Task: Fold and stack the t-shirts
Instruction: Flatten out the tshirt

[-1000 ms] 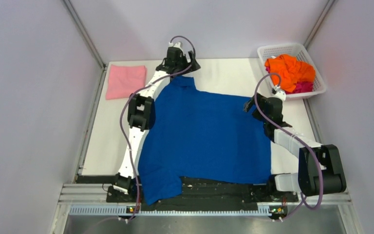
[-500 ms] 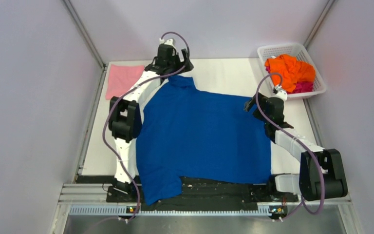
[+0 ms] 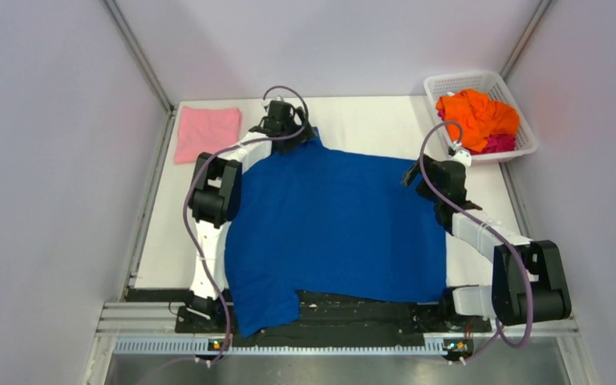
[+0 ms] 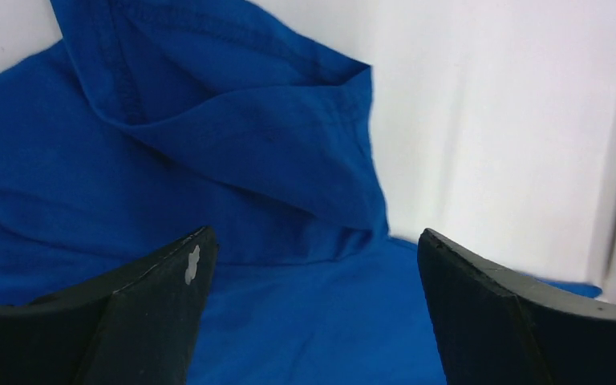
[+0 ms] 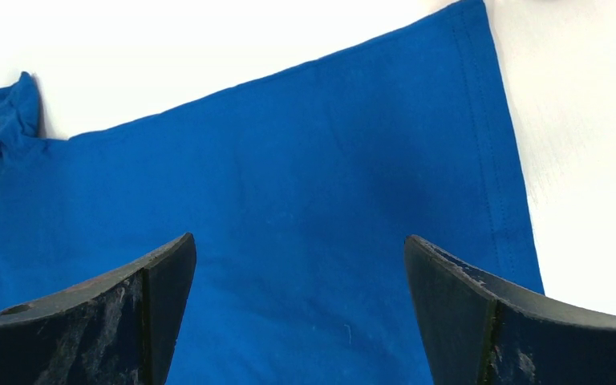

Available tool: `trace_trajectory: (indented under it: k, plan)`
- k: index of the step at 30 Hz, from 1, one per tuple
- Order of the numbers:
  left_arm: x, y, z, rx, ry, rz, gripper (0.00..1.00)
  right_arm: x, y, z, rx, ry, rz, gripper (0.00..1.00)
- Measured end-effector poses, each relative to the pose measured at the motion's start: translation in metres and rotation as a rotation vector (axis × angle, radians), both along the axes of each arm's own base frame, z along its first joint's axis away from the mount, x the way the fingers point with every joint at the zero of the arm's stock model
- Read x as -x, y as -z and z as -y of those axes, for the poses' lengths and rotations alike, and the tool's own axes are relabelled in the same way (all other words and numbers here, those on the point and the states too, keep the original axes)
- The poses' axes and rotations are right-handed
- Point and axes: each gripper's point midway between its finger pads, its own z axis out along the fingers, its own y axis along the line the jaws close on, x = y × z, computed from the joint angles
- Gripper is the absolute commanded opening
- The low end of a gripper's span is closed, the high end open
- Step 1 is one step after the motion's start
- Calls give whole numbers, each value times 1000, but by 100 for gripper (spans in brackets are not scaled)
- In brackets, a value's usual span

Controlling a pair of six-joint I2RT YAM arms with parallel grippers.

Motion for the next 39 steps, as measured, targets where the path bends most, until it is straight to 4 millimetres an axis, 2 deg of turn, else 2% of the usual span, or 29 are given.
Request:
trace_trajectory:
  k: [3, 7, 13, 17, 21, 26, 29, 32, 36, 39]
  plan:
    - [-3, 24, 1, 4, -18, -40, 99, 0, 2, 1, 7, -1, -6, 99]
    - [-21, 14, 6, 29, -40, -1, 99, 0, 2, 2, 18, 3, -6, 99]
    - [-61, 20, 11, 30, -71, 55, 99, 0, 3, 4, 31, 7, -7, 99]
    - [-99, 8, 19, 94, -75, 139, 99, 0, 3, 7, 38, 17, -7, 99]
    - [-122, 0, 11, 156, -105, 212, 99, 0, 3, 7, 40, 20, -6, 99]
    - [-146, -38, 8, 258, -110, 349, 99, 0, 3, 8, 41, 22, -6, 99]
    - [-144, -61, 9, 267, -89, 393, 99, 0, 3, 8, 41, 22, -6, 99]
    - [-123, -68, 3, 228, -103, 361, 99, 0, 3, 8, 41, 21, -6, 99]
    - [-87, -78, -17, 175, -196, 309, 99, 0, 3, 7, 40, 21, -6, 99]
    - [-79, -82, -29, 151, -263, 295, 99, 0, 3, 7, 40, 21, -6, 99]
